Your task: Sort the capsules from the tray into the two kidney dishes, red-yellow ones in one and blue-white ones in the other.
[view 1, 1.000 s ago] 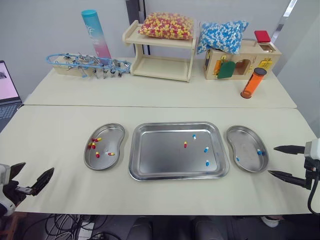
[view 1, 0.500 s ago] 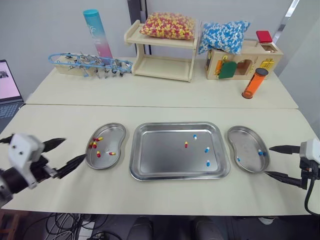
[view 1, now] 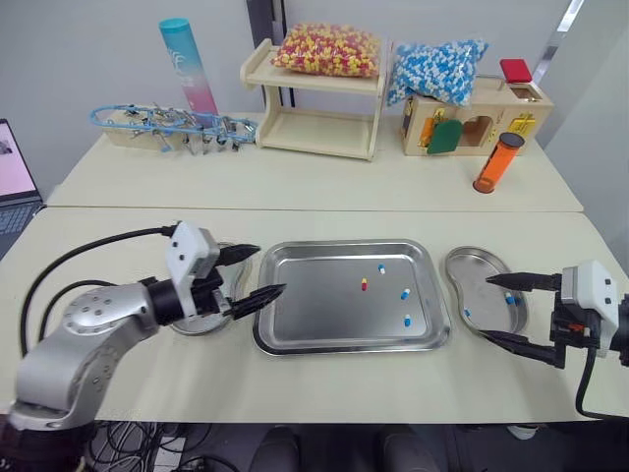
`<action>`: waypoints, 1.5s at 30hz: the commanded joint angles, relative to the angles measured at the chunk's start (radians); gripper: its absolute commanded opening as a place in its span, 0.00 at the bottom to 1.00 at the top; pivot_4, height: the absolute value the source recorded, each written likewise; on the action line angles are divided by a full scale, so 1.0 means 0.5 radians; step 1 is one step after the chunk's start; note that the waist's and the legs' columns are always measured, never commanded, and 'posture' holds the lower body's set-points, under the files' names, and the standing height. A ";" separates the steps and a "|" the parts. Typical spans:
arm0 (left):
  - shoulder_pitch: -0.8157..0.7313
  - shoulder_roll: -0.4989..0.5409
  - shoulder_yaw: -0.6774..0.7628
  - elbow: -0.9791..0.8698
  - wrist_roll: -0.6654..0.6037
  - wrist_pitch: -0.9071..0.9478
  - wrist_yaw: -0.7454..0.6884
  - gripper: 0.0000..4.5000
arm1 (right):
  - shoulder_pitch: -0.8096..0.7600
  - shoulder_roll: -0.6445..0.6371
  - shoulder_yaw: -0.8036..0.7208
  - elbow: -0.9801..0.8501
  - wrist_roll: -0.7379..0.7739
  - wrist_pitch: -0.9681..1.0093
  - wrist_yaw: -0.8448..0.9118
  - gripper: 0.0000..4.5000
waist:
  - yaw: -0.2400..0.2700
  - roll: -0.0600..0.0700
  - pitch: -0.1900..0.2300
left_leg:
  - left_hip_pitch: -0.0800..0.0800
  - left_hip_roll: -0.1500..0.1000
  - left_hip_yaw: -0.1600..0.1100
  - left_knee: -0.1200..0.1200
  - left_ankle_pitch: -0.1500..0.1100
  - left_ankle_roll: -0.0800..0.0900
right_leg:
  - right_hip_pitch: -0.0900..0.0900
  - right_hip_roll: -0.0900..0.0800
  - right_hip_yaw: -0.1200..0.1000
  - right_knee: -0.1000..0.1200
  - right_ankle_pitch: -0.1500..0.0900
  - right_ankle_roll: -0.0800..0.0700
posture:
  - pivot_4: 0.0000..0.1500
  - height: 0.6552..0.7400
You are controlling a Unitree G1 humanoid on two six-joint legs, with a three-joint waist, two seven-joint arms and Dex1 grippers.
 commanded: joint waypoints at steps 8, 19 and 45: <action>-0.273 -0.239 -0.469 0.102 0.187 -0.050 0.013 0.79 | 0.019 0.034 -0.011 -0.235 0.118 0.140 -0.117 1.00 | -0.002 0.000 0.000 | 0.000 0.000 0.000 0.000 0.000 0.000 | 0.000 0.000 0.000 0.000 0.000 0.000 | 1.00 1.00; -0.605 -0.623 -0.932 0.637 0.640 -0.292 0.036 0.76 | 0.030 0.079 0.068 -0.327 0.118 0.174 -0.183 1.00 | 0.005 -0.001 0.000 | -0.001 -0.001 0.000 0.002 0.000 0.000 | 0.000 0.000 -0.001 -0.001 0.000 0.001 | 1.00 1.00; -0.859 -0.972 -1.056 1.267 0.971 -0.191 0.027 0.56 | 0.074 0.104 0.089 -0.434 0.138 0.236 -0.263 1.00 | 0.003 -0.001 0.000 | -0.001 -0.002 -0.001 0.002 0.000 -0.001 | 0.001 0.000 -0.001 -0.001 0.001 0.001 | 1.00 1.00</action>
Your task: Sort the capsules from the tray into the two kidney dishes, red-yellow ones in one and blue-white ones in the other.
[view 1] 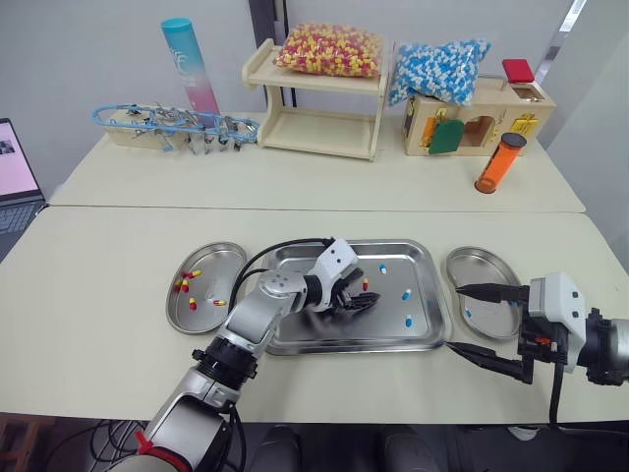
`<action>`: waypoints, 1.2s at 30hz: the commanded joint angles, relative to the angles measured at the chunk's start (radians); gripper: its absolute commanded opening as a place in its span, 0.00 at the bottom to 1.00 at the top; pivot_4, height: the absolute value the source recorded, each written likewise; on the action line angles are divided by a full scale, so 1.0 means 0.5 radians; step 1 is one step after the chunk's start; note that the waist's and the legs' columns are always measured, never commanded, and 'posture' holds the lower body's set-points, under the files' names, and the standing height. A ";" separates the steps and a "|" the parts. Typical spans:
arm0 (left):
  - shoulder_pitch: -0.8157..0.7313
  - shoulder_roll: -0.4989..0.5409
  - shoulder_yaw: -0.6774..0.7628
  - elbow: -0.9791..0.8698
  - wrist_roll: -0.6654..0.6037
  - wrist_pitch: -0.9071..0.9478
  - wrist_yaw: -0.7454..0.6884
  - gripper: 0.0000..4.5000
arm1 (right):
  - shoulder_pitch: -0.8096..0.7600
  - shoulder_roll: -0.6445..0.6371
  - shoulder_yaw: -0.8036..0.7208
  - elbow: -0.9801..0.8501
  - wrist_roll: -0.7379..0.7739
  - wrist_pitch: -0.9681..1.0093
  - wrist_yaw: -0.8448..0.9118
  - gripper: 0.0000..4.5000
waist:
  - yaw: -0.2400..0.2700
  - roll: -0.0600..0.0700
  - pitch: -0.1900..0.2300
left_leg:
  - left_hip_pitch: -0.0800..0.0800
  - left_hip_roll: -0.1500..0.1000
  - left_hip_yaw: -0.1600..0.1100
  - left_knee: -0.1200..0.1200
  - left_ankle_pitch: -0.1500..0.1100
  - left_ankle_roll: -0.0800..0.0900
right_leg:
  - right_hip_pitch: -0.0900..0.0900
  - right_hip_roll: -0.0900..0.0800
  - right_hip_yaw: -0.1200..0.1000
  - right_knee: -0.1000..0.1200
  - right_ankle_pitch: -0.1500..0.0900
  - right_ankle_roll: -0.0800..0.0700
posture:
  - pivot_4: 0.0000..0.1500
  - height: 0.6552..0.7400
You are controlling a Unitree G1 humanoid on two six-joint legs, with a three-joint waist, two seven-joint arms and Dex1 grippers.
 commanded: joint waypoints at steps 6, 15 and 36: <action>-0.007 -0.002 -0.017 0.025 0.044 0.035 -0.056 0.16 | -0.008 -0.014 -0.034 -0.064 0.047 0.009 -0.017 1.00 | 0.000 0.000 0.000 | 0.000 0.000 0.000 0.000 0.000 0.000 | 0.000 0.000 0.000 0.000 0.000 0.000 | 1.00 1.00; -0.003 0.029 0.035 -0.066 0.022 0.007 -0.119 0.00 | -0.034 -0.018 -0.009 -0.053 0.052 0.006 -0.022 1.00 | -0.001 0.000 0.000 | 0.000 0.000 0.000 0.000 0.000 0.000 | 0.000 0.000 0.000 0.000 0.000 0.000 | 1.00 1.00; 0.444 0.925 1.192 -0.893 -0.587 0.441 -0.237 0.00 | -0.396 -0.039 0.235 -0.076 0.201 0.077 0.072 1.00 | -0.020 0.001 0.000 | 0.001 0.001 -0.002 -0.002 0.000 0.000 | -0.002 0.001 0.000 0.001 0.000 0.000 | 1.00 1.00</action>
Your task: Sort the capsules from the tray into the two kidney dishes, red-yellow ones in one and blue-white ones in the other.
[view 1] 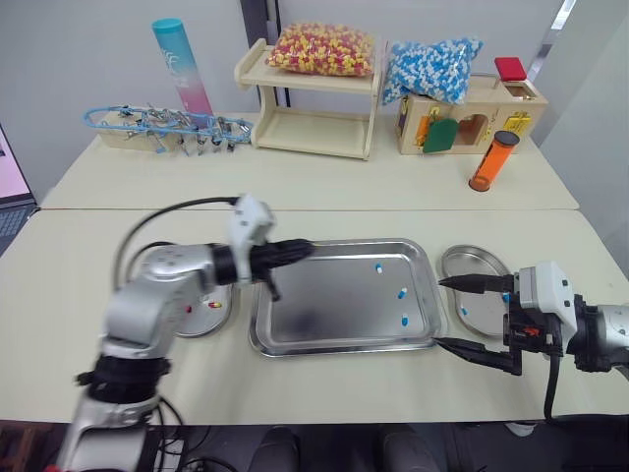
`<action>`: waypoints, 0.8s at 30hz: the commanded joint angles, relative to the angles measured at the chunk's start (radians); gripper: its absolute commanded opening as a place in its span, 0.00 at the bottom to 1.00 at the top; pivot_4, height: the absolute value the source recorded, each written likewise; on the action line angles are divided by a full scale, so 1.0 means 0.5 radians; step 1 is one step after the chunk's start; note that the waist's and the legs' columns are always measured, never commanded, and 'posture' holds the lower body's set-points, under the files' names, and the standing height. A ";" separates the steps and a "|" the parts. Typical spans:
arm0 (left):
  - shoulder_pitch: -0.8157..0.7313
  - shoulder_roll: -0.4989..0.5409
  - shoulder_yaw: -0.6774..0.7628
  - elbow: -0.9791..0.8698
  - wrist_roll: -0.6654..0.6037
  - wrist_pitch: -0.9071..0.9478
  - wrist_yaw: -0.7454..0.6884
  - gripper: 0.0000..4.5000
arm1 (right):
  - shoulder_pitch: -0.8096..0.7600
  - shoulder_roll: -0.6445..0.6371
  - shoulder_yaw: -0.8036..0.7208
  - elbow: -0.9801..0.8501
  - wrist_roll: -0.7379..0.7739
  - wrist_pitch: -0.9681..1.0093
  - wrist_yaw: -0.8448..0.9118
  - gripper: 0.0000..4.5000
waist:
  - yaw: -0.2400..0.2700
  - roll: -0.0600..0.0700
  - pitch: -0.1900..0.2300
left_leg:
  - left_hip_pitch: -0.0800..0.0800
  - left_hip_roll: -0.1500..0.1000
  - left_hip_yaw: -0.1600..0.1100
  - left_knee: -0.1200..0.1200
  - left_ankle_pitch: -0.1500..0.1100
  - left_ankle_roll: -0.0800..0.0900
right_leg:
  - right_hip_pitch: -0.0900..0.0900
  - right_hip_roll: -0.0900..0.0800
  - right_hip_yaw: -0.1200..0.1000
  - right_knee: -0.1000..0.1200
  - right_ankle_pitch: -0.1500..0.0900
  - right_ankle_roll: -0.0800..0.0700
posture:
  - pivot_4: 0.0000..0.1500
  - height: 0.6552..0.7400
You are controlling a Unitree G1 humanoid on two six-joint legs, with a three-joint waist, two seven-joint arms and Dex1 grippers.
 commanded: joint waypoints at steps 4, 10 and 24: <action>0.344 0.214 0.368 0.019 0.063 -0.105 0.131 0.00 | -0.230 0.002 0.167 -0.049 0.110 0.030 0.062 1.00 | 0.024 0.000 0.000 | 0.000 0.000 0.000 0.000 0.000 0.000 | 0.000 0.000 -0.001 -0.001 0.000 0.000 | 1.00 1.00; 0.574 0.202 0.432 0.057 0.163 -0.179 0.294 0.00 | -0.438 0.043 0.275 -0.002 0.147 0.061 0.072 1.00 | 0.029 -0.003 0.001 | -0.002 0.000 -0.003 0.000 0.000 0.000 | -0.001 0.000 -0.004 -0.001 0.000 0.000 | 1.00 1.00; 0.704 0.177 0.513 0.018 0.106 -0.189 0.451 0.48 | -0.550 0.063 0.380 0.096 0.104 0.042 0.137 1.00 | 0.022 -0.002 0.001 | -0.002 0.000 -0.001 0.000 0.000 0.000 | -0.003 0.000 -0.002 0.000 0.000 -0.001 | 1.00 1.00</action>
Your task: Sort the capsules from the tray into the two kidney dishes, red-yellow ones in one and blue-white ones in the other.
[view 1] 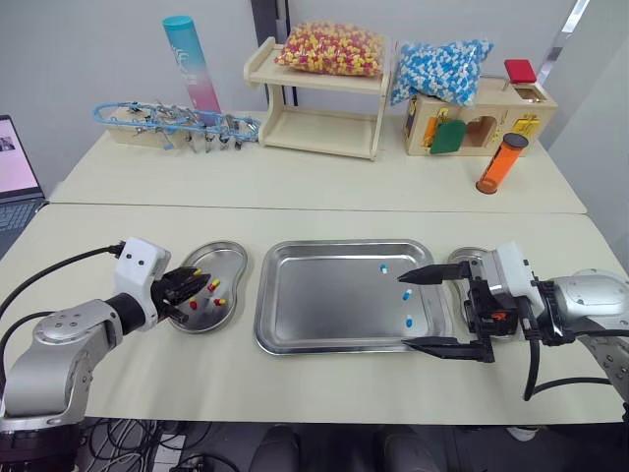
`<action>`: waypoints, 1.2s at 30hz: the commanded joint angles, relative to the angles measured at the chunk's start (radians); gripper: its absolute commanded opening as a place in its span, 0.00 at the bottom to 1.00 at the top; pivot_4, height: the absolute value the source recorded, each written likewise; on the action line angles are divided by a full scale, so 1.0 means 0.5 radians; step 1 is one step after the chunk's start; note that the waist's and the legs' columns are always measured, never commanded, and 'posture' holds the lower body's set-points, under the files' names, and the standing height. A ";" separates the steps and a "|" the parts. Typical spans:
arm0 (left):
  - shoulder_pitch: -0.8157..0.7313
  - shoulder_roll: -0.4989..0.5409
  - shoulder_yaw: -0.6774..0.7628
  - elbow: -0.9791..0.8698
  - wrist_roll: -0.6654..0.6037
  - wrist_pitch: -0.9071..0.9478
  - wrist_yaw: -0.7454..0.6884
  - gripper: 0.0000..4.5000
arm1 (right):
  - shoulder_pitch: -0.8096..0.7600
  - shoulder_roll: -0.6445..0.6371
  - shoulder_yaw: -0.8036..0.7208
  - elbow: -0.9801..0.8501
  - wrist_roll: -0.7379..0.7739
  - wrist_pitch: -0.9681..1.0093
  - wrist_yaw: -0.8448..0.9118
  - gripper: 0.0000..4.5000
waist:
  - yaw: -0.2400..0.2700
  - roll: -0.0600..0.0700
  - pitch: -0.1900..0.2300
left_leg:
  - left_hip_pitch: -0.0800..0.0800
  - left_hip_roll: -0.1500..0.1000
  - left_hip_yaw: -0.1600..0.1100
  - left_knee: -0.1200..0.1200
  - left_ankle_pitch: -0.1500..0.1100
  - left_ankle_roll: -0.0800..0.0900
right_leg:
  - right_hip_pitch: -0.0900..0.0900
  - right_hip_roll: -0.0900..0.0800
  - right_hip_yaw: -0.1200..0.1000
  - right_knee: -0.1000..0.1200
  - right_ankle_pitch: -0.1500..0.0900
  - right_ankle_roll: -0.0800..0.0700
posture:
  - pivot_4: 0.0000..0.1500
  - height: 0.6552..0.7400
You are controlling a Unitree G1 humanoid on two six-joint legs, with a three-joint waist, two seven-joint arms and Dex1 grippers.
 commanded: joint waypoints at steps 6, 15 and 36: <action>0.076 0.107 0.255 -0.127 -0.182 0.030 -0.110 0.62 | -0.046 0.021 0.001 0.000 -0.011 -0.036 0.032 1.00 | -0.001 0.000 0.000 | 0.000 0.000 0.000 0.000 0.000 0.000 | -0.001 0.000 0.000 0.000 0.000 0.000 | 1.00 1.00; 0.254 0.288 0.693 -0.028 -0.311 0.000 -0.305 0.62 | 0.043 -0.020 -0.135 0.122 -0.157 -0.161 0.032 1.00 | -0.004 0.000 0.000 | 0.000 0.000 0.001 -0.001 0.000 0.000 | -0.002 0.000 0.001 0.000 0.000 0.000 | 1.00 1.00; 0.768 0.306 0.902 0.466 -0.095 -0.525 -0.586 1.00 | 0.855 -0.421 -1.023 0.770 -0.626 -0.595 0.395 1.00 | -0.011 0.000 0.000 | 0.001 0.001 0.006 -0.003 0.000 0.000 | -0.002 0.000 0.005 0.000 0.000 -0.001 | 1.00 1.00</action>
